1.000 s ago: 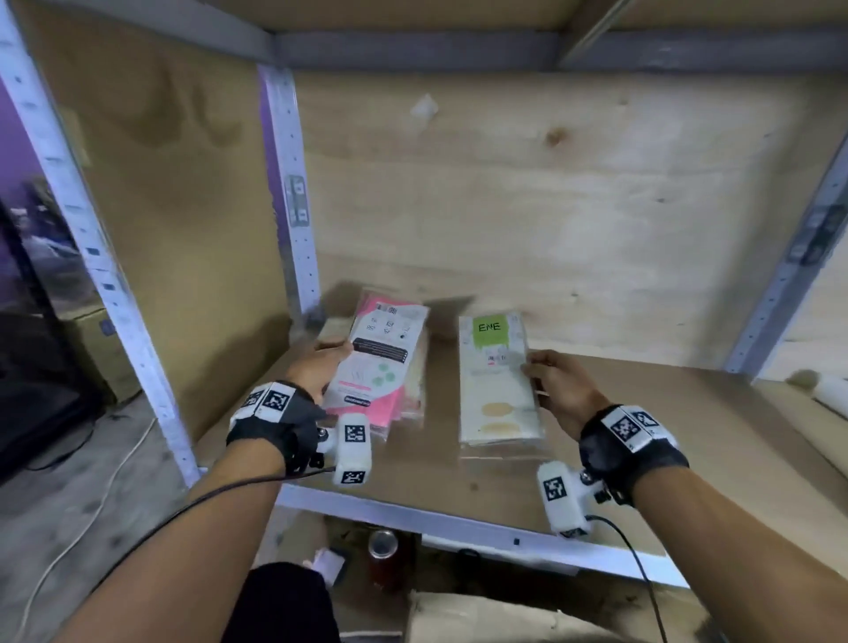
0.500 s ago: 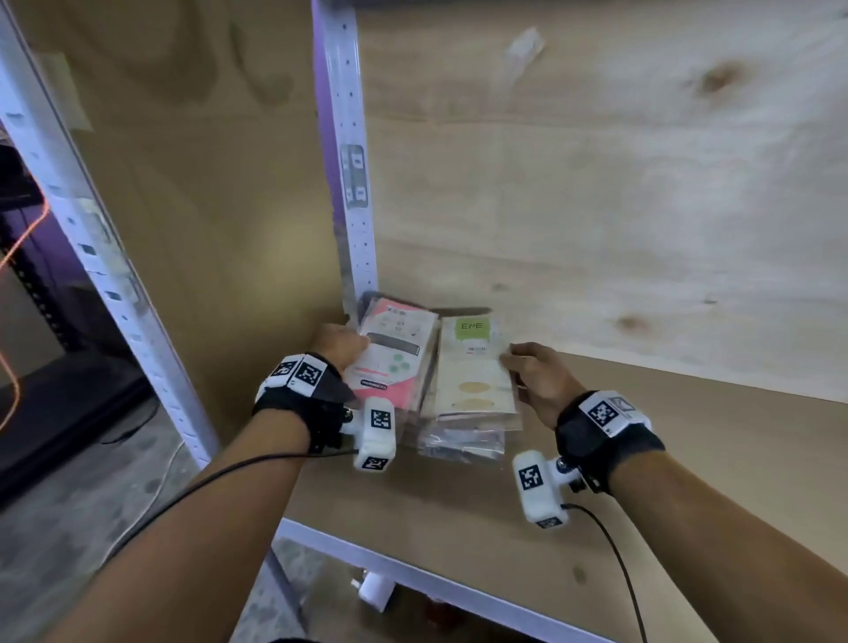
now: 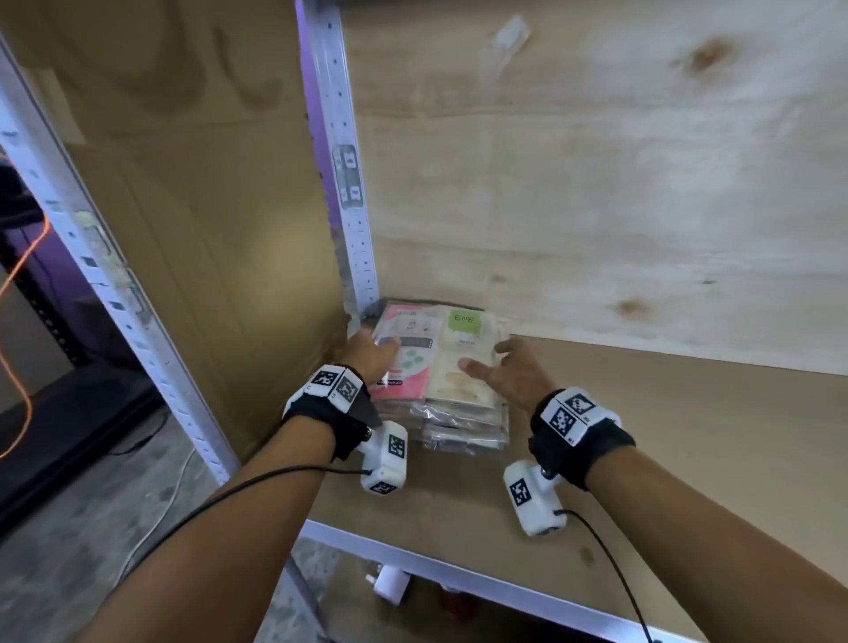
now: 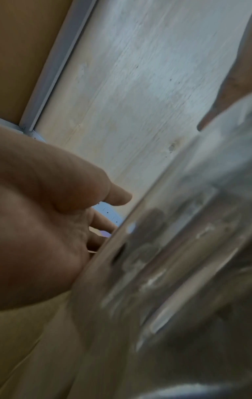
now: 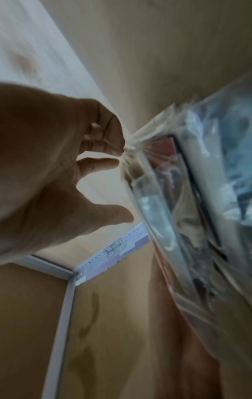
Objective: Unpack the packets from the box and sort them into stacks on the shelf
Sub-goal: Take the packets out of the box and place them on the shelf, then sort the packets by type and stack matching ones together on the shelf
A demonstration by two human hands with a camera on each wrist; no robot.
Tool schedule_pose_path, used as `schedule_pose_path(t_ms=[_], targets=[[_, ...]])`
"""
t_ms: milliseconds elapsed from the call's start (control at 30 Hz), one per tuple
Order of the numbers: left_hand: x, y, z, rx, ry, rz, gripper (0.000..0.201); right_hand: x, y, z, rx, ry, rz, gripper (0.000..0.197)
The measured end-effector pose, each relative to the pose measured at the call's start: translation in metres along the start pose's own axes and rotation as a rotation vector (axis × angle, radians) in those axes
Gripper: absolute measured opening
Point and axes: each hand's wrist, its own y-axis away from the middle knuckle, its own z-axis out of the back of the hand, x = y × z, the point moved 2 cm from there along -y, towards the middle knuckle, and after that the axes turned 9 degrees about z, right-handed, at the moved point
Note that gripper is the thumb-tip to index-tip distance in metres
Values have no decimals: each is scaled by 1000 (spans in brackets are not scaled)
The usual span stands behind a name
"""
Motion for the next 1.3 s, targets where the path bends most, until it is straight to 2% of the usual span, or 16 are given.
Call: schedule_pose_path(t_ms=[67,167,333,533,633,767,867,967,1033,1100,1133,1233,1300], targets=[[0,6,3,-23,-49,5,50,3,9,-2,7,103,-3,97],[3,17,8,-95,-164,-31,56,4,20,-3,-12,153,-34,97],[1,54,17,-161,-231,-140,52,1,37,9,-4,57,-98,78],[-19,107,23,-216,-230,-268,50,-3,75,41,53,35,-114,64],[-26,137,12,-161,-192,-262,47,-10,97,54,70,52,-143,60],[-32,160,-10,-58,-207,-240,46,-18,116,61,46,-17,-173,65],[-31,166,-21,-14,-187,-259,42,-18,125,67,7,117,-140,64],[-32,165,-28,14,-186,-282,37,-16,131,77,-6,155,-117,59],[-37,164,-35,48,-161,-323,29,-17,136,85,-22,64,-103,49],[-44,165,-43,83,-105,-350,12,-20,140,93,-40,-47,-80,41],[-49,165,-48,111,-42,-338,12,-22,141,97,-49,-94,-62,39],[-61,161,-68,289,257,-172,45,-25,149,112,-93,-216,27,34],[-70,161,-84,411,433,-85,56,-26,153,124,-136,-181,106,28]])
